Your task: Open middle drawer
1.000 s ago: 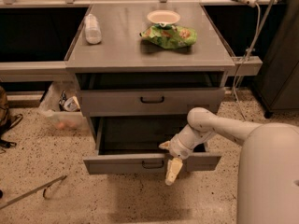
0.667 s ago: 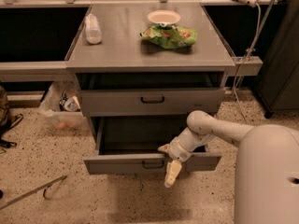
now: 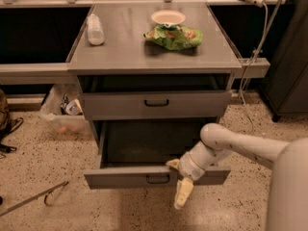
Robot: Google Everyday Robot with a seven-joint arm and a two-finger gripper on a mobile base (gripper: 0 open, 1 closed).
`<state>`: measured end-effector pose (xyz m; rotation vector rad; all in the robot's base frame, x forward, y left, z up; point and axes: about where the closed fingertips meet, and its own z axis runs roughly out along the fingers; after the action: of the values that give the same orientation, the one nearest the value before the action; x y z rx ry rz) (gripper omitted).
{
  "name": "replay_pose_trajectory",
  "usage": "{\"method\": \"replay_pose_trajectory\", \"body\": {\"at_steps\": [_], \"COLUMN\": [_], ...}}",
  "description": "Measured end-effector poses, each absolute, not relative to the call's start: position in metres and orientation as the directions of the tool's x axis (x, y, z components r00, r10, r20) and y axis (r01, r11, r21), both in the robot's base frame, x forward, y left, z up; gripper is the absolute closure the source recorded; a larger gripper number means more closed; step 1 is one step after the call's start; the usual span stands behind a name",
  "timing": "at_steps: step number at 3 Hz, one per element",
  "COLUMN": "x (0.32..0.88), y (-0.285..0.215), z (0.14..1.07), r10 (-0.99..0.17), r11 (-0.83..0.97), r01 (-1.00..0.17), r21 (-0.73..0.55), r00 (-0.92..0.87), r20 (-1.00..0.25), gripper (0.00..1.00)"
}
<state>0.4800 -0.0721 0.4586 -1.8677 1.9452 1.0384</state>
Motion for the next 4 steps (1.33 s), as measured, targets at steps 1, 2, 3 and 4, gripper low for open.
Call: {"method": "replay_pose_trajectory", "body": {"at_steps": [1, 2, 3, 4], "x": [0.439, 0.432, 0.443, 0.471], "y": [-0.084, -0.087, -0.085, -0.074], "z": [0.484, 0.485, 0.482, 0.467], "r10": [-0.748, -0.75, -0.756, -0.764], "r11": [-0.059, -0.056, -0.062, -0.097], "r01": [-0.944, -0.942, -0.947, -0.955], "r21": [0.325, 0.331, 0.315, 0.282], "r00": [-0.173, -0.179, -0.162, -0.11], "r20": [-0.64, -0.637, -0.635, -0.636], "gripper": [0.0, 0.0, 0.0, 0.0]}}
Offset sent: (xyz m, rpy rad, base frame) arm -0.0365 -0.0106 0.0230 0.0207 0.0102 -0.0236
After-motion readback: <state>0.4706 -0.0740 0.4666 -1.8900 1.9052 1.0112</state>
